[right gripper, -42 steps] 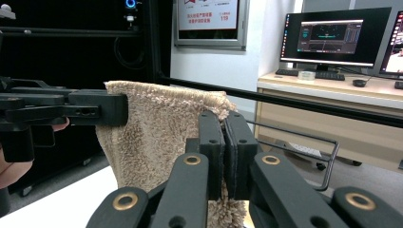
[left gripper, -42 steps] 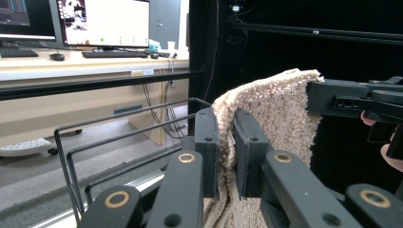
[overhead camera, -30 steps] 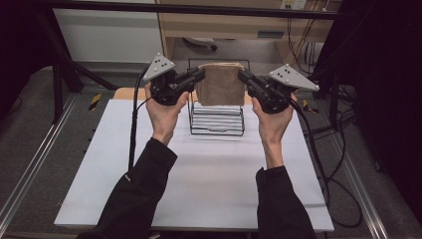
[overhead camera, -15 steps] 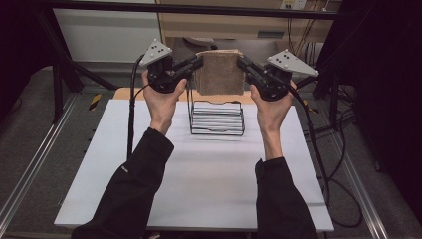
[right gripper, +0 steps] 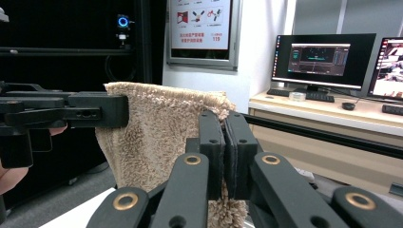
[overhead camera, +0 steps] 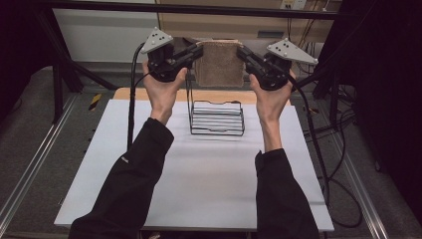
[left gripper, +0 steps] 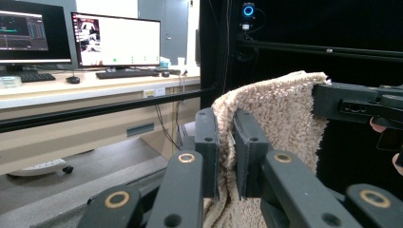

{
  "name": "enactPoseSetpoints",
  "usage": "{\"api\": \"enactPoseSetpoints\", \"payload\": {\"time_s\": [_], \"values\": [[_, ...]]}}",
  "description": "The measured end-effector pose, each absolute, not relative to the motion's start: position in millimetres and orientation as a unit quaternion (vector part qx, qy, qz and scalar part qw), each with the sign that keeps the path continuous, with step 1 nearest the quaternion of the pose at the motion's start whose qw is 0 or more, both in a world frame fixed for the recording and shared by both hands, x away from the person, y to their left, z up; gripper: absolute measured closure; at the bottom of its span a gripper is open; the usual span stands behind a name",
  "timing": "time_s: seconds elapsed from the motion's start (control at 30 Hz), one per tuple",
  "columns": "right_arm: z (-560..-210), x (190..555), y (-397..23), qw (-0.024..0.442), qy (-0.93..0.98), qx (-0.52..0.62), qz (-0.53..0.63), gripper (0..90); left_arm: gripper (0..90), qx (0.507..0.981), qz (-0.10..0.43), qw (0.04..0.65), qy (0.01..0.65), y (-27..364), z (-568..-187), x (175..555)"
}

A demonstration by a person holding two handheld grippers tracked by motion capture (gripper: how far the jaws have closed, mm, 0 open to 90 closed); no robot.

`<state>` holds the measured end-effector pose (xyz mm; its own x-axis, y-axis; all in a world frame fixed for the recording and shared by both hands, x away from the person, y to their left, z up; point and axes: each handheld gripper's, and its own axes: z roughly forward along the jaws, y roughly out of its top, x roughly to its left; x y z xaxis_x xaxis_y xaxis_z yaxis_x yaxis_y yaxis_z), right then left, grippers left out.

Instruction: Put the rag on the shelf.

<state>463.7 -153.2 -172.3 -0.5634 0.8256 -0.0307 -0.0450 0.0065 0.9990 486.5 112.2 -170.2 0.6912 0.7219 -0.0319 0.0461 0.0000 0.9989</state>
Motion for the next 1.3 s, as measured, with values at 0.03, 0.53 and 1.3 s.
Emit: {"api": "enactPoseSetpoints", "payload": {"time_s": [0.03, 0.53, 1.3], "values": [[-172, 465, -153, 0.345, 0.619, 0.316, 0.63, 87.5, 81.0, 0.656, 0.264, 0.643, 0.293, 112, -169, 488], [-170, 487, -155, 0.345, 0.621, 0.32, 0.627, 87.5, 81.0, 0.658, 0.27, 0.636, 0.298, 108, -167, 511], [-188, 514, -154, 0.336, 0.644, 0.33, 0.603, 87.4, 81.0, 0.672, 0.27, 0.62, 0.302, 107, -190, 535]]}}
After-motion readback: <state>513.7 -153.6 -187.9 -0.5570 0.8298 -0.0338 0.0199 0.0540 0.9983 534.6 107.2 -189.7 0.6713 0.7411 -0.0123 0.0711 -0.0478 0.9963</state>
